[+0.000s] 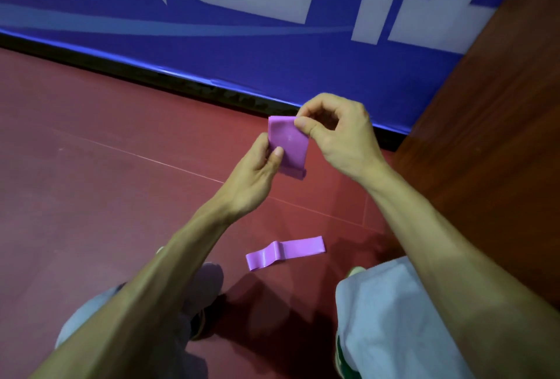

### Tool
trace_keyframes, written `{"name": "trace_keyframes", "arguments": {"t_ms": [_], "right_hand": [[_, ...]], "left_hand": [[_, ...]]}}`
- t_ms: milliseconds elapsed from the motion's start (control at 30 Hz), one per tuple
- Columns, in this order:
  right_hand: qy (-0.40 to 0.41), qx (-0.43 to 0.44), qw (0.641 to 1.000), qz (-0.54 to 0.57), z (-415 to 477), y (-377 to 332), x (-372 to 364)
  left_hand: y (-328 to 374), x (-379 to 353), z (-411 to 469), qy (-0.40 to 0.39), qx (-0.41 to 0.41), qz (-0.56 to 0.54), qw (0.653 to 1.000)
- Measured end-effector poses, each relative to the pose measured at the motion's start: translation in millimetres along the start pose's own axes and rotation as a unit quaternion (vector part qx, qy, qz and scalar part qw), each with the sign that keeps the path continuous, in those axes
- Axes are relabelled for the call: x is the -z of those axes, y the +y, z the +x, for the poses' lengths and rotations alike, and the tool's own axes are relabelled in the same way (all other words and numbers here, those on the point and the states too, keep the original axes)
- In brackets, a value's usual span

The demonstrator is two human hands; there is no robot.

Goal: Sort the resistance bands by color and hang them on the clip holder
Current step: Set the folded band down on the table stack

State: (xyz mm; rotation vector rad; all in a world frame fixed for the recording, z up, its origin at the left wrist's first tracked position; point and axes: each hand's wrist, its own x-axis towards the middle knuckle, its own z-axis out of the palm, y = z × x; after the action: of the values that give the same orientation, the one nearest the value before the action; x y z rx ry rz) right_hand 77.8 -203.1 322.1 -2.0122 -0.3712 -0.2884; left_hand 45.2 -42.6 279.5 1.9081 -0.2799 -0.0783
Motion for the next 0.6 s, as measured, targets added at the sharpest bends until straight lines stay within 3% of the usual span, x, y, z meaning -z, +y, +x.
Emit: {"name": "trace_keyframes", "arguments": {"t_ms": [467,600], "right_hand": [[0.143,0.059,0.987,-0.046,-2,-192,138],[0.123,0.069,0.989,-0.045,-17,-231,187]], "left_hand": [[212,8,-47,0.033,-0.128,0.072,0.989],[263,-6,-58,0.037,-0.154,0.047,0.986]]}}
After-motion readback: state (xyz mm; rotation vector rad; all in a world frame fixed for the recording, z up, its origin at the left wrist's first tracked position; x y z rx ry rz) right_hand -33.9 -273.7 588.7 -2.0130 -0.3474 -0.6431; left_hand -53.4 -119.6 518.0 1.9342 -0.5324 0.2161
